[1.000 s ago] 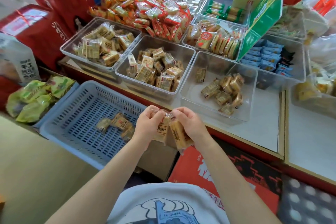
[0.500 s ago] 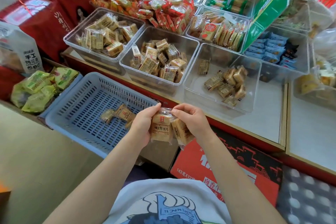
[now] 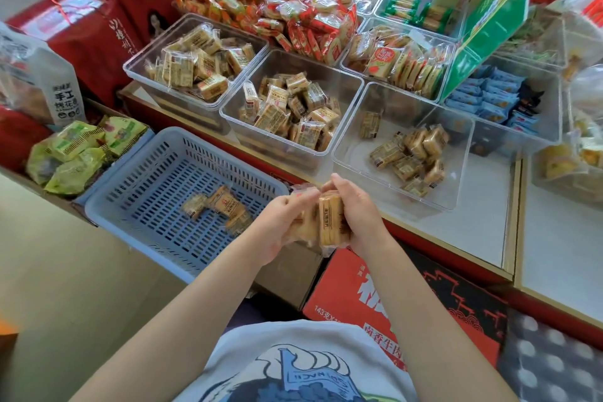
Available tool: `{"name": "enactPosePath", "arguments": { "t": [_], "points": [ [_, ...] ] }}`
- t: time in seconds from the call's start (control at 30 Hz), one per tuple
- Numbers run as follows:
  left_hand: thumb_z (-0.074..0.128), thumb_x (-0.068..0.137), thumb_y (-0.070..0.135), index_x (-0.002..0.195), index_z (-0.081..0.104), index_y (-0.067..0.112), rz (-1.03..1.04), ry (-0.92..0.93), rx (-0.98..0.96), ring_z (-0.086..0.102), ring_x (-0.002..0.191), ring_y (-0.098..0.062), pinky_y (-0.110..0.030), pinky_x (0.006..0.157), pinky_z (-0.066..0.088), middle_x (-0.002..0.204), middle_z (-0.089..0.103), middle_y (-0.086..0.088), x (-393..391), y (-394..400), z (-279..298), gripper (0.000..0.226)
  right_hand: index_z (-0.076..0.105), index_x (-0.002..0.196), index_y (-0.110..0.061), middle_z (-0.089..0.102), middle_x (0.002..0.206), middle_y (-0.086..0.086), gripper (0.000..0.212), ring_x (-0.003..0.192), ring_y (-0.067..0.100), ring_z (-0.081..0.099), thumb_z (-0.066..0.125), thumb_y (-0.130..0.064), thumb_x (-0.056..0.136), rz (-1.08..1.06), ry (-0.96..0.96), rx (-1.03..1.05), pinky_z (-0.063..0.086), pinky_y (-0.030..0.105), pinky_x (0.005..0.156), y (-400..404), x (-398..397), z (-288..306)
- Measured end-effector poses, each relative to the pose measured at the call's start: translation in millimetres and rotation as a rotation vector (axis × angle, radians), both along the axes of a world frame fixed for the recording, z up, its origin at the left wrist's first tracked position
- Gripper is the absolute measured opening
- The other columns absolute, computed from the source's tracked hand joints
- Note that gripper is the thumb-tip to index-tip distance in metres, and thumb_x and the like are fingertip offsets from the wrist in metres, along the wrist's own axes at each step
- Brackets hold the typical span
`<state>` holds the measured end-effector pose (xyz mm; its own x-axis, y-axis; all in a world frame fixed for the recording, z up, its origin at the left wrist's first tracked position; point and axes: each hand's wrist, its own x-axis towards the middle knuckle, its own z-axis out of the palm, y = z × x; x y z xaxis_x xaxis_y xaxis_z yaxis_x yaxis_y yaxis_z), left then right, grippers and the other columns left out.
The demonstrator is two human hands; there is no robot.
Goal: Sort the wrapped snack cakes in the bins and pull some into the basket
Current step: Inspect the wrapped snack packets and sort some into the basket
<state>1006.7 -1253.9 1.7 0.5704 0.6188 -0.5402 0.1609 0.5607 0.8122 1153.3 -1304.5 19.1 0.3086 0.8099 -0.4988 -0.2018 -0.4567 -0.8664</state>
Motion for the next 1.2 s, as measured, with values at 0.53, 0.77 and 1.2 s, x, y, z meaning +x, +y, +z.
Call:
{"name": "enactPosePath", "arguments": {
  "t": [0.53, 0.77, 1.2],
  "points": [
    [0.06, 0.098, 0.043, 0.13, 0.06, 0.009, 0.168, 0.004, -0.142, 0.073, 0.101, -0.032, -0.045, 0.086, 0.06, 0.116, 0.072, -0.018, 6, 15, 6, 0.047, 0.049, 0.082, -0.018, 0.055, 0.061, -0.005, 0.017, 0.067, 0.019, 0.053, 0.046, -0.02, 0.099, -0.103, 0.176, -0.044, 0.048, 0.035, 0.069, -2, 26, 3],
    [0.089, 0.069, 0.046, 0.131, 0.051, 0.018, -0.029, 0.114, 0.089, 0.073, 0.108, -0.021, -0.043, 0.091, 0.061, 0.122, 0.071, -0.009, 20, 10, 0, 0.078, 0.069, 0.09, -0.014, 0.074, 0.082, 0.003, 0.007, 0.08, 0.021, 0.069, 0.066, -0.016, 0.096, -0.105, 0.115, 0.045, 0.057, 0.041, 0.071, 5, 18, 2],
    [0.085, 0.076, 0.047, 0.118, 0.072, 0.017, -0.173, 0.198, 0.167, 0.074, 0.103, -0.024, -0.039, 0.093, 0.058, 0.107, 0.079, -0.005, 13, 22, 11, 0.053, 0.077, 0.098, -0.011, 0.076, 0.089, 0.01, 0.014, 0.084, 0.026, 0.07, 0.074, -0.023, 0.092, -0.185, 0.185, 0.077, 0.06, 0.047, 0.086, 7, 27, -10]
  ]
}}
